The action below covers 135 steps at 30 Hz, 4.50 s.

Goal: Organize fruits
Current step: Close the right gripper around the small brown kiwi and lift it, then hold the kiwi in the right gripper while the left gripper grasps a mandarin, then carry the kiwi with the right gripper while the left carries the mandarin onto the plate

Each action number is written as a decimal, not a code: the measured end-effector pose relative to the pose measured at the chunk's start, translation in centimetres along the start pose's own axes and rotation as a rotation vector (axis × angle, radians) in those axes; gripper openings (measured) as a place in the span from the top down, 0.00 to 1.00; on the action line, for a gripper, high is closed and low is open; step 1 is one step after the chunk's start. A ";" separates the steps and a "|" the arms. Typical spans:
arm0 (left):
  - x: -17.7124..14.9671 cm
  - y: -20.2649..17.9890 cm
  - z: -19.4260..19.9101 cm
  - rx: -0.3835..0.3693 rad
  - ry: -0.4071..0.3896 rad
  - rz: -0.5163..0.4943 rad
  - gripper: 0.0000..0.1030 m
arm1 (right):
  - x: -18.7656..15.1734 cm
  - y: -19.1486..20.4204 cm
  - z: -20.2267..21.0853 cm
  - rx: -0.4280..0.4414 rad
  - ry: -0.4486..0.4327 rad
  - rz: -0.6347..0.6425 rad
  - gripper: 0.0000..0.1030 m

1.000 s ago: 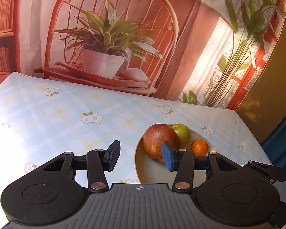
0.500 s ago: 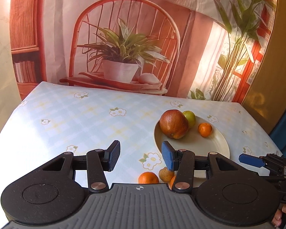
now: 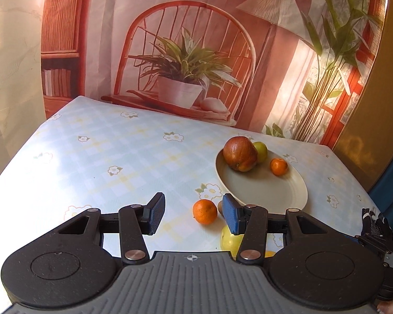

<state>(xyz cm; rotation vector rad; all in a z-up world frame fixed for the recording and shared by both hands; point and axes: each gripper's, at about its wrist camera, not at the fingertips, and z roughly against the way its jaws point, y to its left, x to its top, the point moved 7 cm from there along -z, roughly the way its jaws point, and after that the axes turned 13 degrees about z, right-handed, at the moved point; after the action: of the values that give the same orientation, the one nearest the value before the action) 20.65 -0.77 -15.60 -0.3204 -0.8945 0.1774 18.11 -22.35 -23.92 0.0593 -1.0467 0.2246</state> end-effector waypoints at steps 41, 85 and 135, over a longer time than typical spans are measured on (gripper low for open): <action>-0.6 1.0 -0.8 0.028 0.018 0.040 0.51 | 0.5 -0.7 -0.9 -0.003 -0.063 0.018 0.78; -1.7 -0.6 -12.0 -0.005 0.280 -0.057 0.57 | 1.1 -4.5 -4.7 0.010 -0.103 -0.113 0.76; 2.3 -8.4 -17.1 -0.020 0.224 -0.310 0.66 | 7.0 -9.9 -12.7 -0.044 0.111 0.067 0.78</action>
<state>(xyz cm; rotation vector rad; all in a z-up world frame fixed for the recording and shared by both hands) 35.69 -11.40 -20.94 -0.2115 -0.7132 -0.1518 34.34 -29.00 -23.68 -0.0280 -0.9438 0.2626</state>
